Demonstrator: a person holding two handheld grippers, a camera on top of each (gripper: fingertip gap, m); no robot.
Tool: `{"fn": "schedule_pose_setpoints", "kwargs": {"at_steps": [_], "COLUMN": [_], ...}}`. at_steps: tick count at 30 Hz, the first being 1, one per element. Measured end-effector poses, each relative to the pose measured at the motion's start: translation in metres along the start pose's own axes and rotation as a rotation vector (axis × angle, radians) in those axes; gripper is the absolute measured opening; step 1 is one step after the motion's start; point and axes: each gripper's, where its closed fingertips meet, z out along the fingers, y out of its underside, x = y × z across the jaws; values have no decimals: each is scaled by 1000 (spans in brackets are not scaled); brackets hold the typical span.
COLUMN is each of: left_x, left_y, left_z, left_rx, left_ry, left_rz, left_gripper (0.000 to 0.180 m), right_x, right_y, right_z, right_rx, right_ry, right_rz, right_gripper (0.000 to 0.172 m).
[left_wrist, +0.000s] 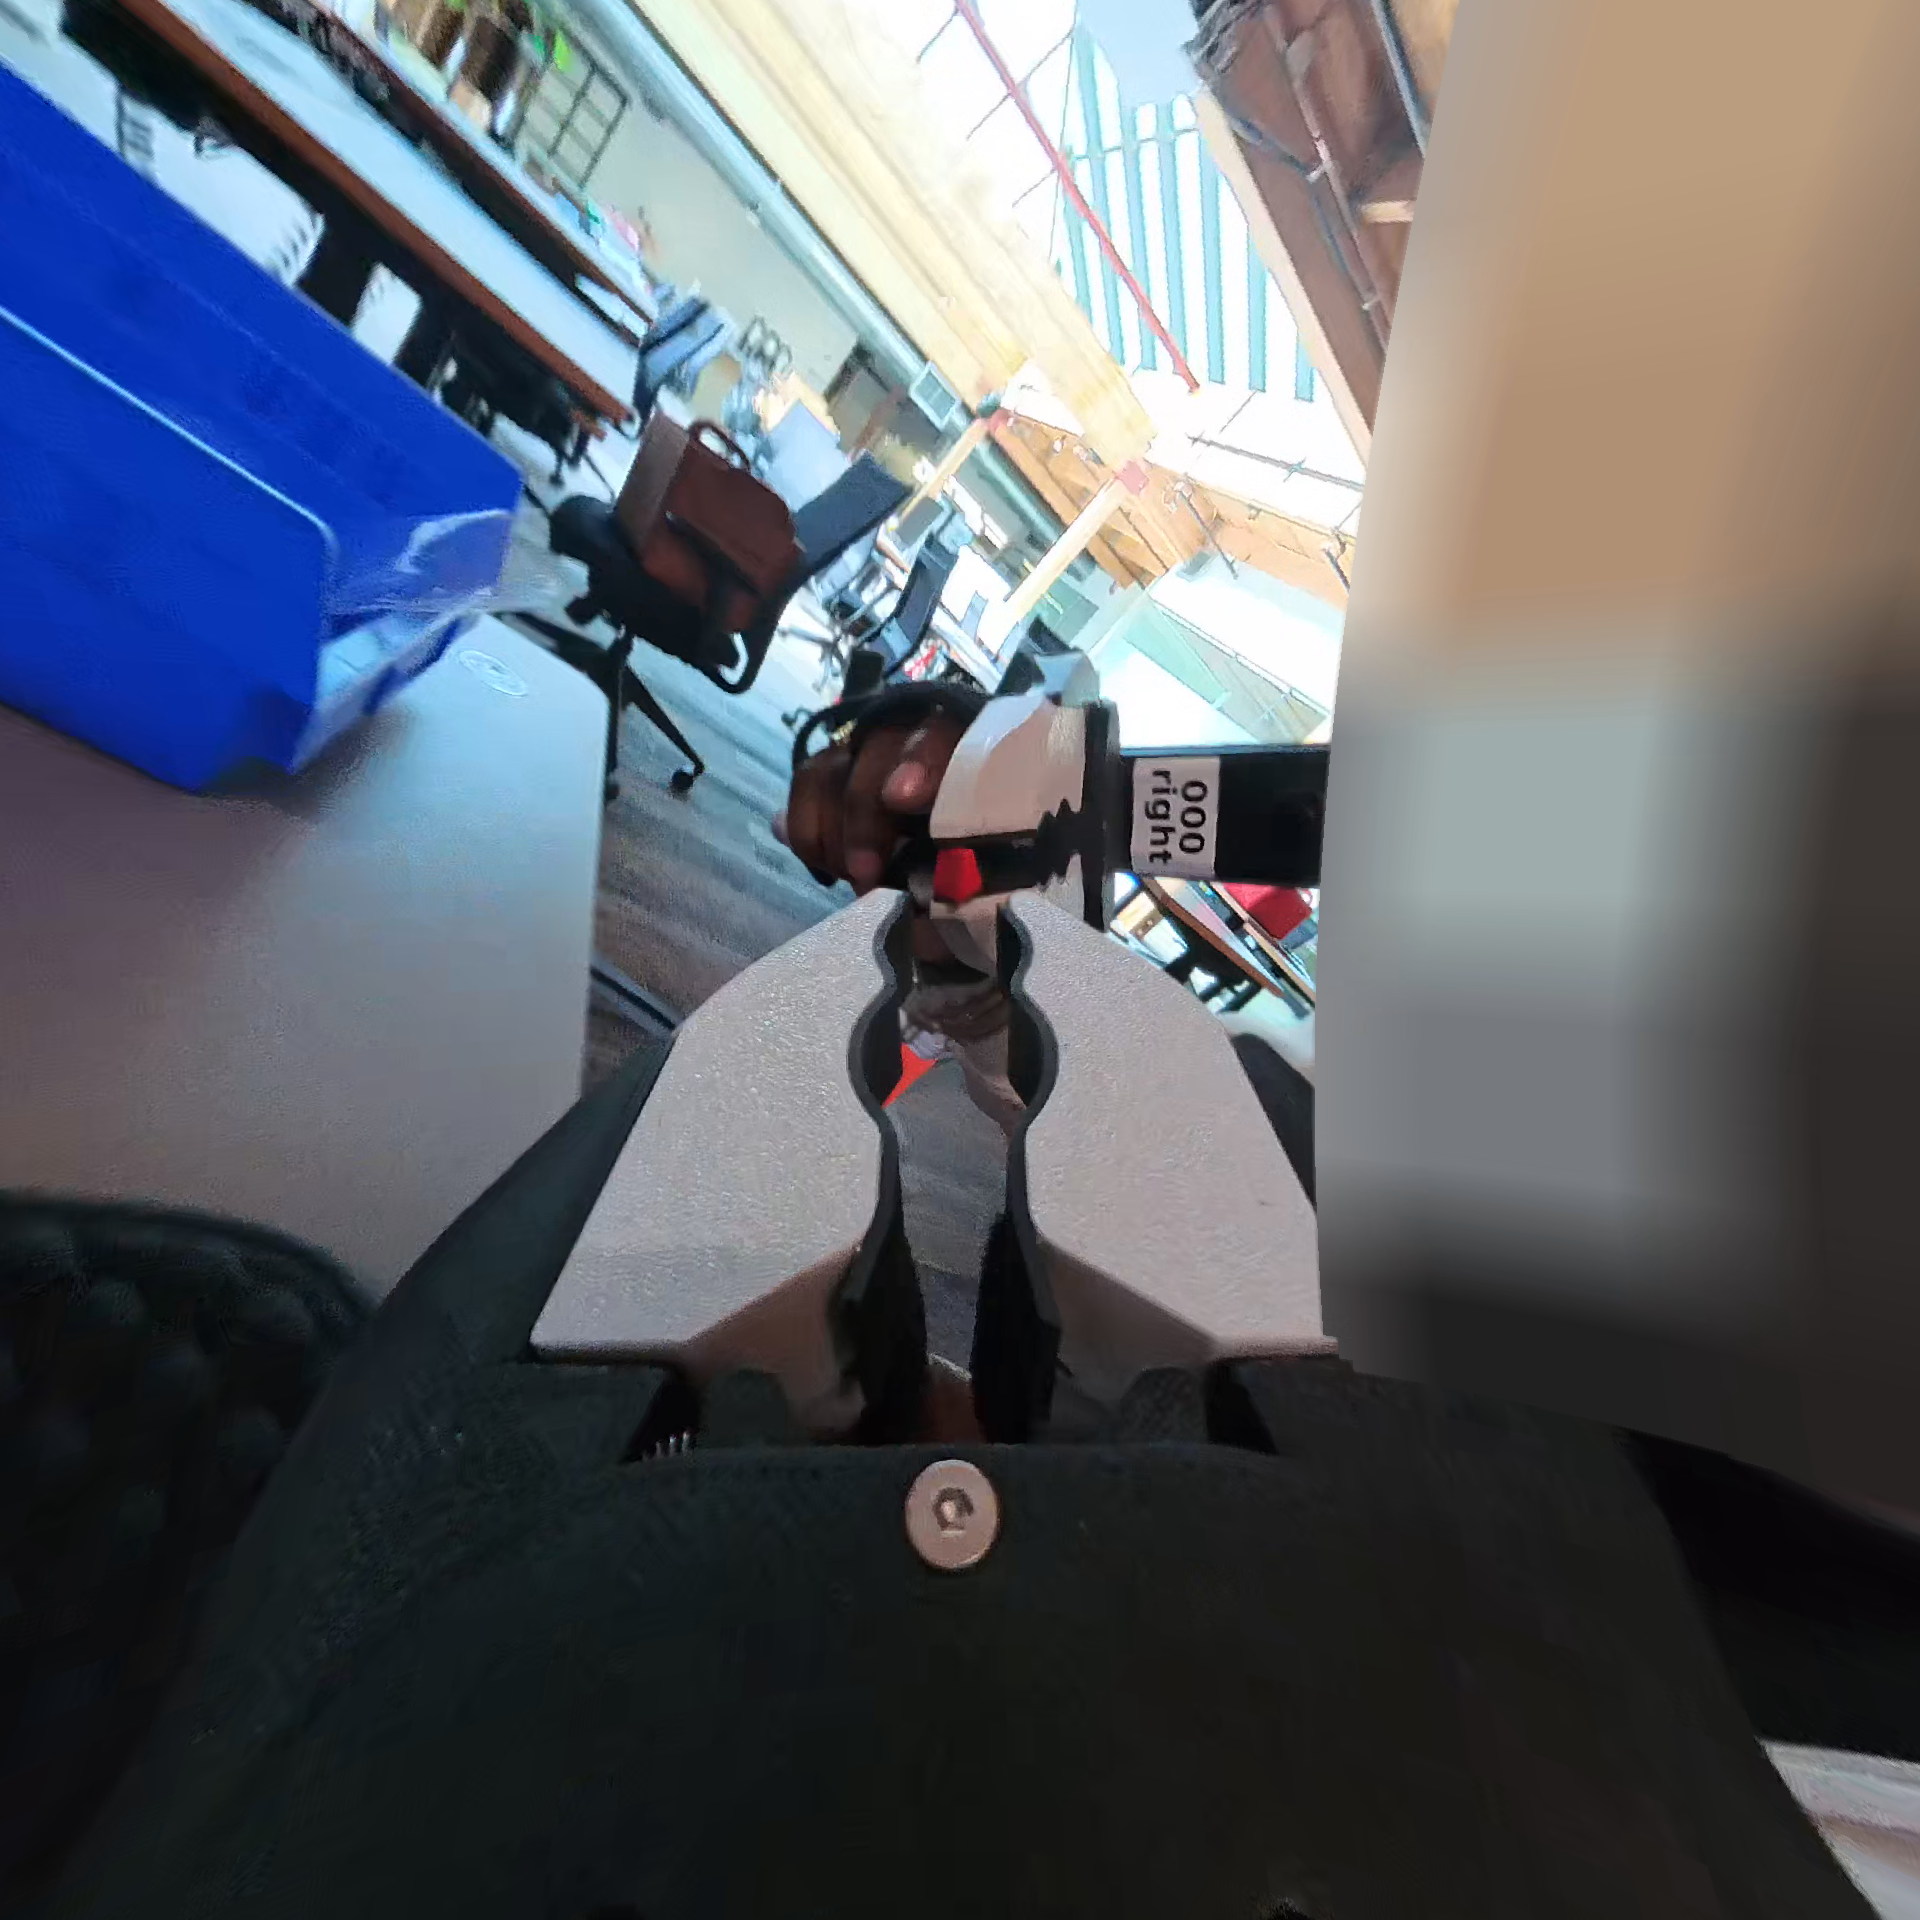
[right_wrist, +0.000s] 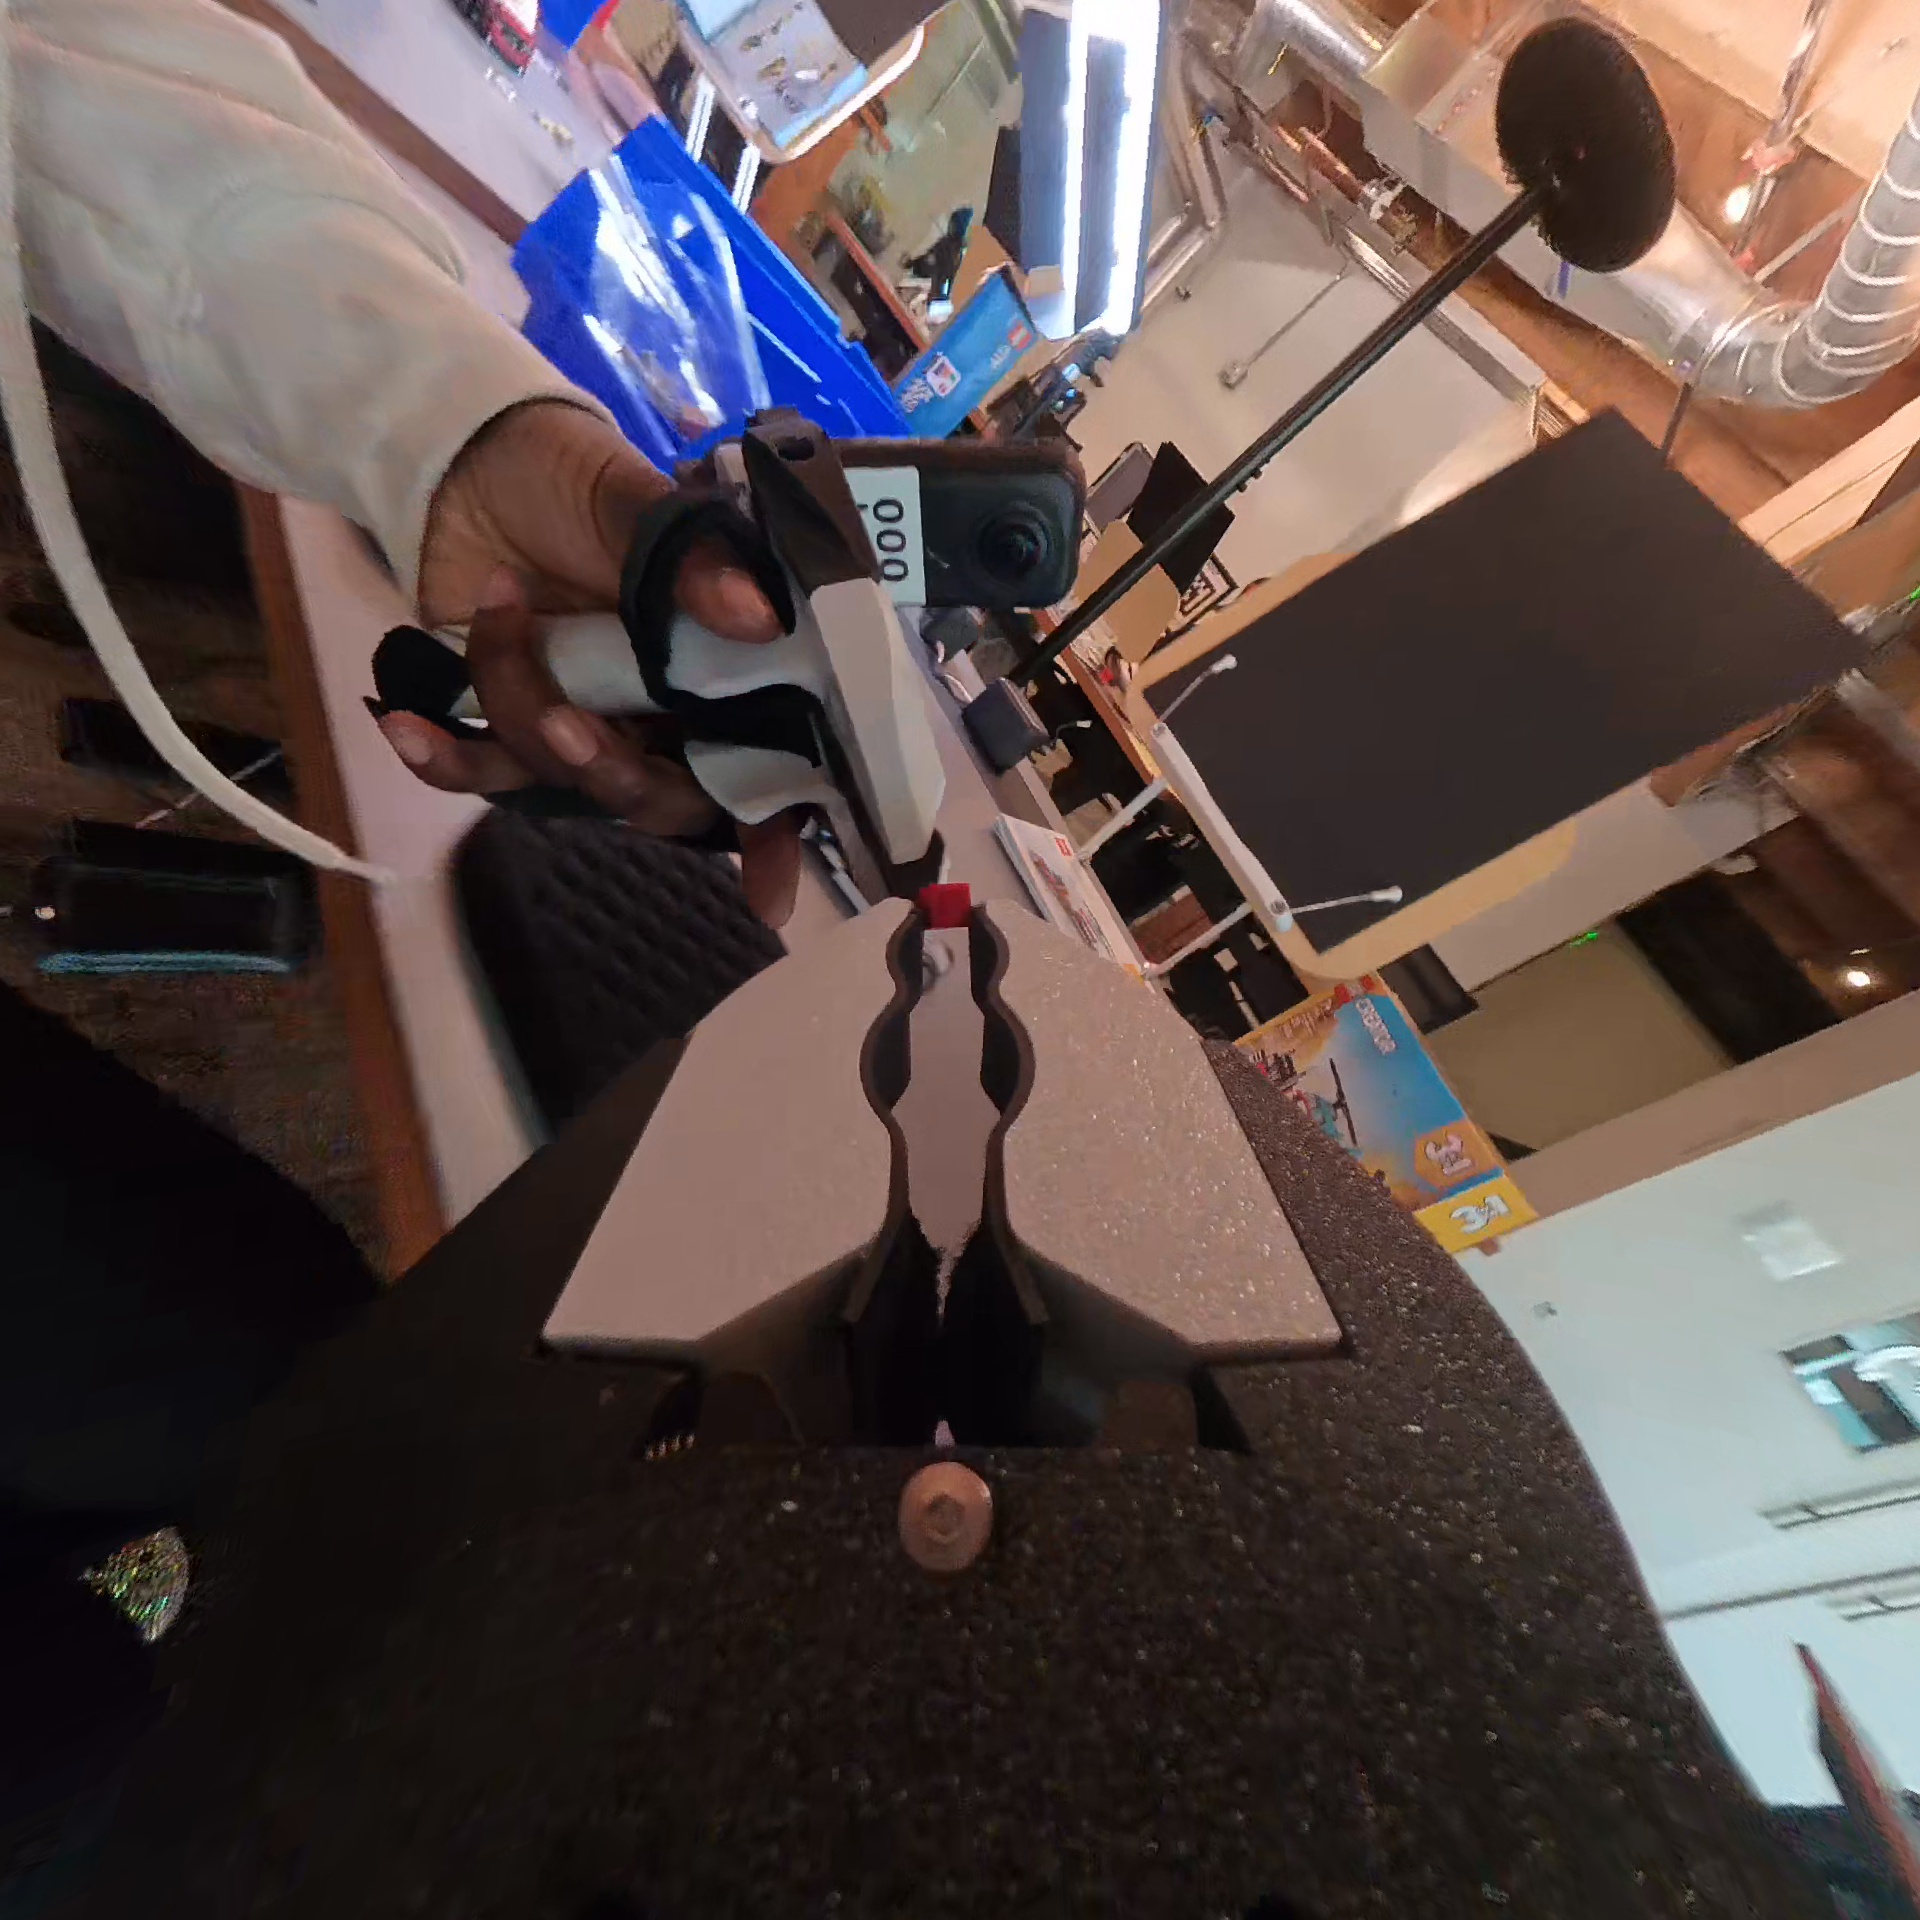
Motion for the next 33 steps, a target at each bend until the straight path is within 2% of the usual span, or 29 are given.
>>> {"fn": "schedule_pose_setpoints", "kwargs": {"at_steps": [1, 5, 9, 13, 17, 22, 25, 28, 31, 33], "left_x": [16, 86, 139, 172, 183, 167, 143, 111, 76, 55], "left_y": [11, 55, 86, 100, 104, 97, 86, 63, 21, -14], "left_z": [-12, -53, -80, -96, -108, -124, -140, -172, -235, -298], "left_rx": [23, 69, 75, 111, 142, 191, 237, 296, 321, 298], "left_ry": [3, 29, -20, -68, -122, -155, -184, -257, -480, -765], "left_rz": [22, 43, 157, 244, 293, 277, 232, 224, 333, 473], "left_gripper": [13, 13, 9, 6, 6, 5, 5, 5, 5, 5], "right_x": [-17, -75, -107, -126, -133, -131, -121, -102, -75, -56], "right_y": [-18, -85, -145, -177, -188, -175, -156, -123, -76, -43], "right_z": [1, 5, 6, 9, 16, 40, 64, 89, 114, 131], "right_rx": [-23, -110, -106, -113, -92, -22, 47, 105, 139, 134], "right_ry": [2, -24, -54, -96, -130, -178, -199, -222, -232, -239], "right_rz": [-34, -108, -152, -250, -313, -261, -145, 17, 167, 249], "right_gripper": [8, 8, 8, 8, 8, 8, 17, 20, 20, 19]}}
